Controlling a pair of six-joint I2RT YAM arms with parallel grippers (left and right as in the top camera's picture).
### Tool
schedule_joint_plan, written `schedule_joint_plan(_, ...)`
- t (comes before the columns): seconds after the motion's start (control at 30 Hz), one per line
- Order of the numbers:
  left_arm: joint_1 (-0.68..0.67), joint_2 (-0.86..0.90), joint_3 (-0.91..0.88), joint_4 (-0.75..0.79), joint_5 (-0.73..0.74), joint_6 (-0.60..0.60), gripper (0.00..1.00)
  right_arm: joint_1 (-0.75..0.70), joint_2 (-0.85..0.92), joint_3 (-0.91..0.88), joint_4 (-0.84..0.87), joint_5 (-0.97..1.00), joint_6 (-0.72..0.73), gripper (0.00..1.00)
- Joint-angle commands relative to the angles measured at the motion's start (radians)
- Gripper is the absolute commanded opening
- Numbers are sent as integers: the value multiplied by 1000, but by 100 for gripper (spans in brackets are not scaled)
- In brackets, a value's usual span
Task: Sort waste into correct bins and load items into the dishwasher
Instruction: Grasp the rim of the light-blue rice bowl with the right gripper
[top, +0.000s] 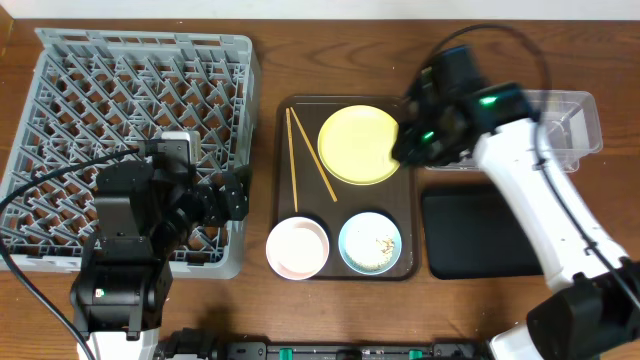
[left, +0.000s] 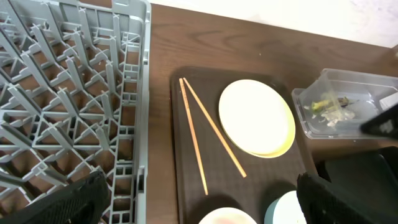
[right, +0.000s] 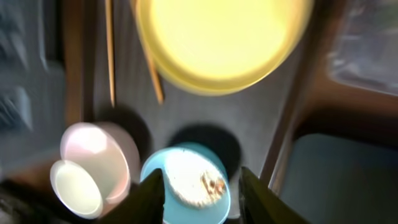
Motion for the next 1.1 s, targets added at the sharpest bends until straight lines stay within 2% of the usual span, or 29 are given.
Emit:
schedule_joint_plan(0.0, 4, 1, 19, -3, 12, -5, 97, 100, 14, -47, -2, 112, -63, 42)
schedule_joint_plan(0.17, 4, 1, 19, -3, 12, -5, 97, 229, 14, -159, 63, 109, -43, 44)
schedule_joint_plan(0.3, 4, 1, 19, -3, 12, -5, 98, 289, 14, -273, 195, 92, -25, 43)
schedule_joint_plan(0.5, 4, 1, 19, -3, 12, -5, 97, 353, 14, -396, 345, 36, -130, 45)
schedule_joint_plan(0.73, 4, 1, 19, -3, 12, -5, 97, 366, 14, -489, 407, 51, -130, 49)
schedule_joint_plan(1.07, 4, 1, 19, -3, 12, -5, 97, 358, 14, -492, 400, 67, -159, 50)
